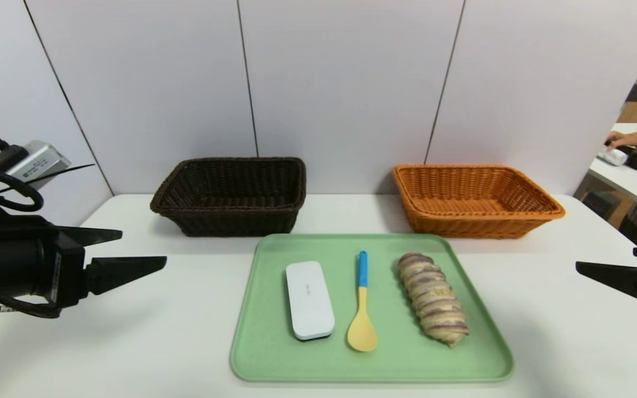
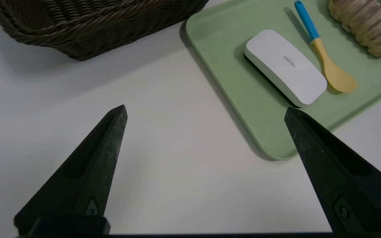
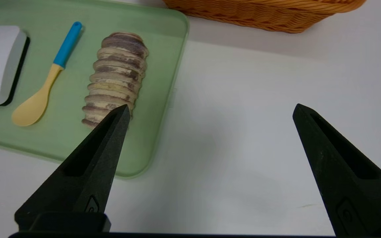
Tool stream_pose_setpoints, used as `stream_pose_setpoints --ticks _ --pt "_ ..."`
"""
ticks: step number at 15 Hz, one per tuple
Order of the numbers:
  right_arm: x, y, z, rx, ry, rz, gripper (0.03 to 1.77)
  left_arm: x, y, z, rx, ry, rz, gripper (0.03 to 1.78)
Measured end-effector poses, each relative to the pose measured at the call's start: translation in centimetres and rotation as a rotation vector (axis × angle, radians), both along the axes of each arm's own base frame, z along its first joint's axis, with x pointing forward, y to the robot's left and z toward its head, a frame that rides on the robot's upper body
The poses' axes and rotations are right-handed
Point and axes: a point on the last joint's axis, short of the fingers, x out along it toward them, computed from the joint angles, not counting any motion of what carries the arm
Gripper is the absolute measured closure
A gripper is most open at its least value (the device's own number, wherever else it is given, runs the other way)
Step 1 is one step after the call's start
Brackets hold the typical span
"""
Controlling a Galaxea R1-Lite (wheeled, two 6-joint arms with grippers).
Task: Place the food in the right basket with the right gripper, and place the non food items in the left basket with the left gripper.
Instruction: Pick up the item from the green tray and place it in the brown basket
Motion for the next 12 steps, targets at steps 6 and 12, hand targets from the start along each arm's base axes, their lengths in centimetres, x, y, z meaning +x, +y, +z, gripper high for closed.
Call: stream_pose_setpoints --ticks 6,12 --pt "2.2 2.4 -0.8 0.002 0.072 0.167 0.1 1.6 -5.4 -1.7 0.014 0.104 -0.249 0.12" --pt "4.8 4.3 -2.0 -0.004 0.161 0.248 0.1 4.3 -9.1 -3.8 0.038 0.153 -0.258 0.12"
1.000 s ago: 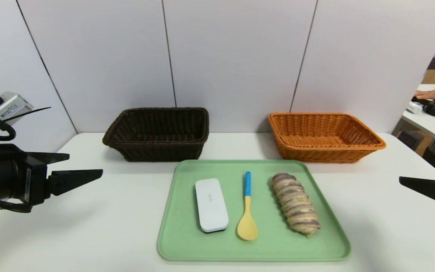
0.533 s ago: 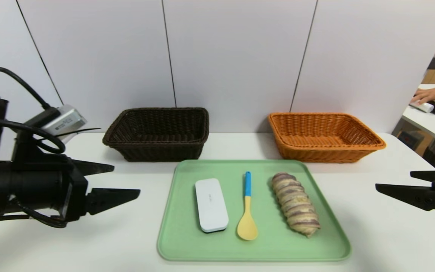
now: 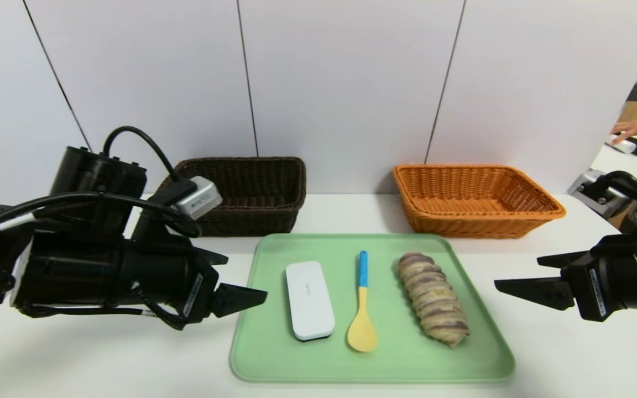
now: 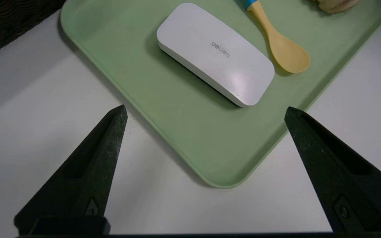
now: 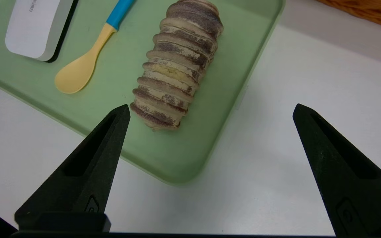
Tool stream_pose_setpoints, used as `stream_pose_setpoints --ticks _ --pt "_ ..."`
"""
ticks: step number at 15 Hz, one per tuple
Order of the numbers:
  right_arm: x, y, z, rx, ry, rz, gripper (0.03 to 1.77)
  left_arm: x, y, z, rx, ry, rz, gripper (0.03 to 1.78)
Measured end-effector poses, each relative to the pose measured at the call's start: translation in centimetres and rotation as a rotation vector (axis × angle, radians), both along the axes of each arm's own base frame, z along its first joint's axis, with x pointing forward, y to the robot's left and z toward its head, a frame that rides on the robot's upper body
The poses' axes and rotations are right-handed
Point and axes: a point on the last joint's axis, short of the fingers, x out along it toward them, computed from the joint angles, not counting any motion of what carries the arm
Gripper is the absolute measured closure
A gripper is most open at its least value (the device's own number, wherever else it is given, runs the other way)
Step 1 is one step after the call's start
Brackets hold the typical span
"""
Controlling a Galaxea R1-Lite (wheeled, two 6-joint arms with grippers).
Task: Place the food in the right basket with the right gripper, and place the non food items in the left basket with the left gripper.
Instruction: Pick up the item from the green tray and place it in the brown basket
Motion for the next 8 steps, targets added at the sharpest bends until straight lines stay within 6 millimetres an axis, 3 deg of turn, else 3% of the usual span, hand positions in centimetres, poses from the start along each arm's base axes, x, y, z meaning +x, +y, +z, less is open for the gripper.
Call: stream_pose_setpoints --ticks 3,8 --pt "1.1 0.6 -0.2 -0.001 0.024 0.014 0.1 0.9 -1.9 -0.3 0.006 0.023 0.054 0.12" --pt "2.0 0.9 -0.7 -0.003 0.052 0.019 0.1 1.3 -3.2 -0.8 0.022 0.045 0.074 0.12"
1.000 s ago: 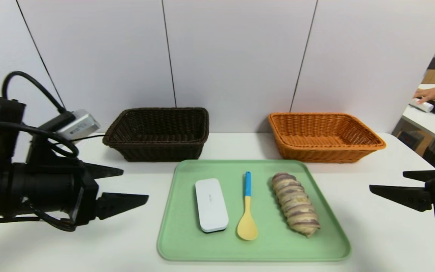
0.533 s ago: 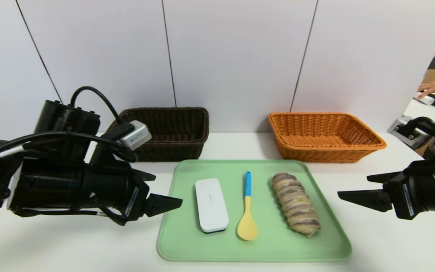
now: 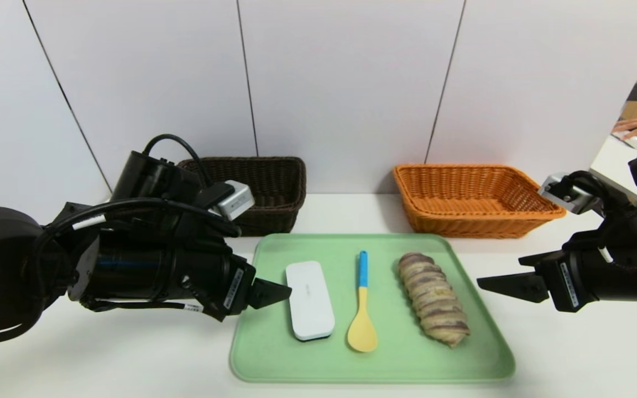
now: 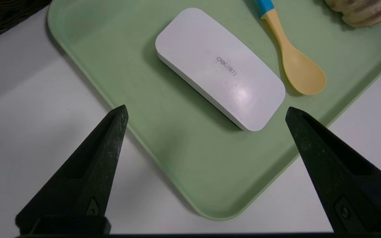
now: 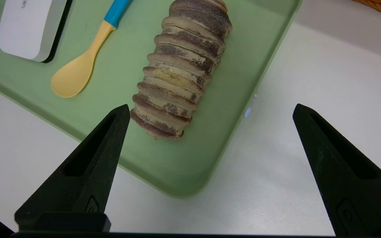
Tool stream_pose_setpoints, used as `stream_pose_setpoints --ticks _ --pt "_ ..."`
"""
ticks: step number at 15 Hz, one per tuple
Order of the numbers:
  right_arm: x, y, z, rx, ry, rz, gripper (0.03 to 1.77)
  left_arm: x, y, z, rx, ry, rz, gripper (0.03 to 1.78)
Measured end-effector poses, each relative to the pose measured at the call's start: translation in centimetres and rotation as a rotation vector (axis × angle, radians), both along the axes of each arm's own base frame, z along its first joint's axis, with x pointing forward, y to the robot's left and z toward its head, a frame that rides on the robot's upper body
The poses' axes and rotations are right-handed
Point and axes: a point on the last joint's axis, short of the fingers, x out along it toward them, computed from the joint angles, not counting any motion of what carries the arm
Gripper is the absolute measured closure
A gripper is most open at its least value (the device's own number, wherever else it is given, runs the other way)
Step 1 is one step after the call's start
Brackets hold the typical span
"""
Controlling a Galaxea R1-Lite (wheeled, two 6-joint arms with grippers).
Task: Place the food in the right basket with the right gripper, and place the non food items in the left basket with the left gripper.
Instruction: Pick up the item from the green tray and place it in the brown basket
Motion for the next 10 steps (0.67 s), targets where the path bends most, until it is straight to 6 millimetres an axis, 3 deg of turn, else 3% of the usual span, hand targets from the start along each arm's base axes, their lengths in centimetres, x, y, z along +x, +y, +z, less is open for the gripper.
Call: stream_pose_setpoints --ticks 10 --pt "1.0 0.4 -0.5 -0.002 0.029 0.006 0.1 -1.0 -4.7 -0.7 0.129 -0.004 0.271 0.12"
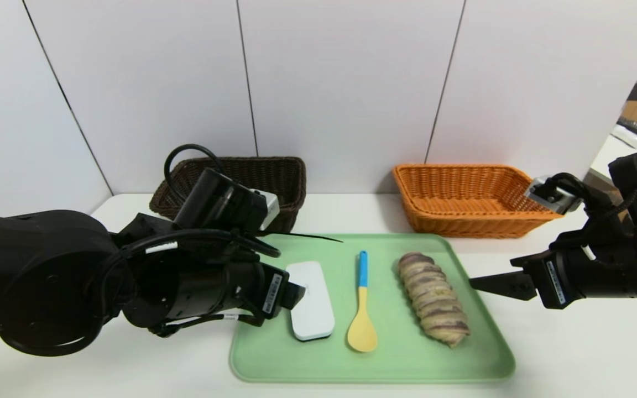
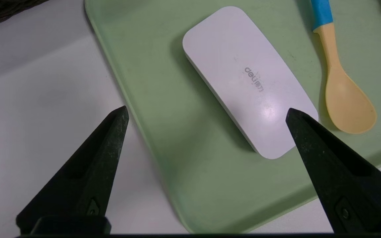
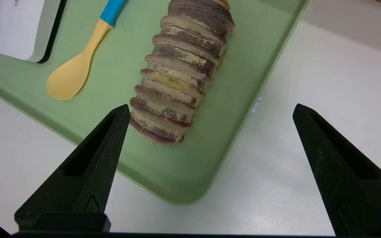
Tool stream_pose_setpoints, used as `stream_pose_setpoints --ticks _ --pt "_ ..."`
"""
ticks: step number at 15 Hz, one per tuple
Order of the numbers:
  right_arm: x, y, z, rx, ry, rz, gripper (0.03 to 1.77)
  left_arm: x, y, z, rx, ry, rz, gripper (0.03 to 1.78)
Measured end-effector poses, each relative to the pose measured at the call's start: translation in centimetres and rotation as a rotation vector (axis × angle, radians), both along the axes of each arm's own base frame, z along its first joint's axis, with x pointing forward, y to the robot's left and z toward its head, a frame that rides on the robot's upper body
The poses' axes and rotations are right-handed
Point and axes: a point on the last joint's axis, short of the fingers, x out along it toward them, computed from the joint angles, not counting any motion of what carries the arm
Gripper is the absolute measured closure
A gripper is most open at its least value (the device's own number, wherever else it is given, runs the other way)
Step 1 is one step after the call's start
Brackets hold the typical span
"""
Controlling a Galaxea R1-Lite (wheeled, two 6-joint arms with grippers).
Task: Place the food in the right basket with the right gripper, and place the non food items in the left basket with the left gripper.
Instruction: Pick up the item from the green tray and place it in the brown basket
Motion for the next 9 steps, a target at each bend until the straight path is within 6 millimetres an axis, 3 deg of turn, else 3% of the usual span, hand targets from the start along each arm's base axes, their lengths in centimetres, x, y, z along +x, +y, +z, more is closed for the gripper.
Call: stream_pose_setpoints --ticks 5,9 --pt "0.1 0.1 -0.1 -0.001 0.005 0.001 0.1 0.3 -1.8 1.3 -0.01 0.027 0.14 0.12" --pt "0.1 0.1 -0.1 0.001 0.008 -0.002 0.1 0.1 -3.8 1.2 0.027 0.05 0.239 0.12"
